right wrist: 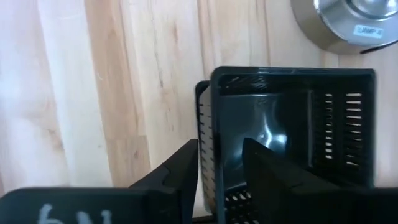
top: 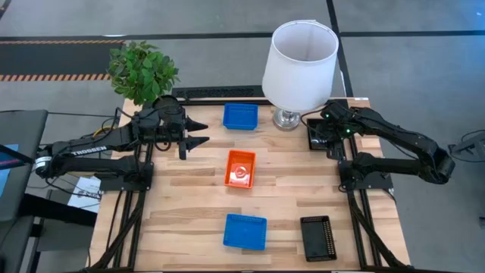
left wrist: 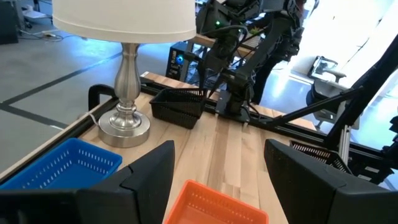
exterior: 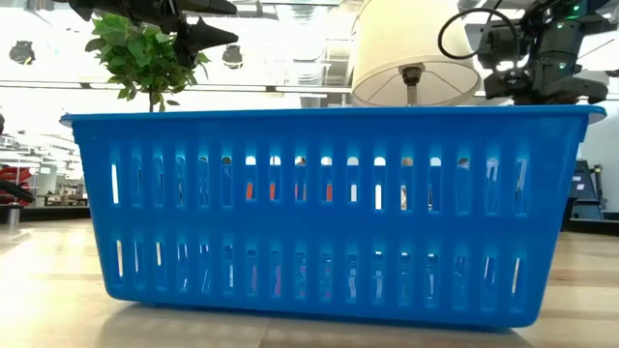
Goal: Stack baskets by color
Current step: Stack the left black bin on top of the top right black bin
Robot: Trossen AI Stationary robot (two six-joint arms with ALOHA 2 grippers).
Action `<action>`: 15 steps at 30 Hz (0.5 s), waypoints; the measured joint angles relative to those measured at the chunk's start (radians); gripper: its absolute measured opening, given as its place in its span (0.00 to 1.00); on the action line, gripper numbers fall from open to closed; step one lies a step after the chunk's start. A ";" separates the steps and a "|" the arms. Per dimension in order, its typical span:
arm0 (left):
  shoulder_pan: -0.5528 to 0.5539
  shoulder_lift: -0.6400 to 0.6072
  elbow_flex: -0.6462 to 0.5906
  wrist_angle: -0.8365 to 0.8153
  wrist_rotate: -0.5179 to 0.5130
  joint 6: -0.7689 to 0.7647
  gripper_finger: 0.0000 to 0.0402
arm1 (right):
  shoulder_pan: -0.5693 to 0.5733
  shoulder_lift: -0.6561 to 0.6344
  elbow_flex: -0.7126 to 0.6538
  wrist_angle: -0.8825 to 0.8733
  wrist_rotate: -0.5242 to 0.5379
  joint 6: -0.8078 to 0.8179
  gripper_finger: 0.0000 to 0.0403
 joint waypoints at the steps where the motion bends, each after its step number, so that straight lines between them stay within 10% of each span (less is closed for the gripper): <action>1: 0.000 0.000 0.000 0.000 0.001 0.000 0.58 | 0.000 0.000 0.000 -0.006 -0.001 0.006 0.37; 15: 0.000 0.000 0.000 0.000 0.008 0.000 0.58 | 0.000 0.000 -0.080 0.028 0.003 0.032 0.35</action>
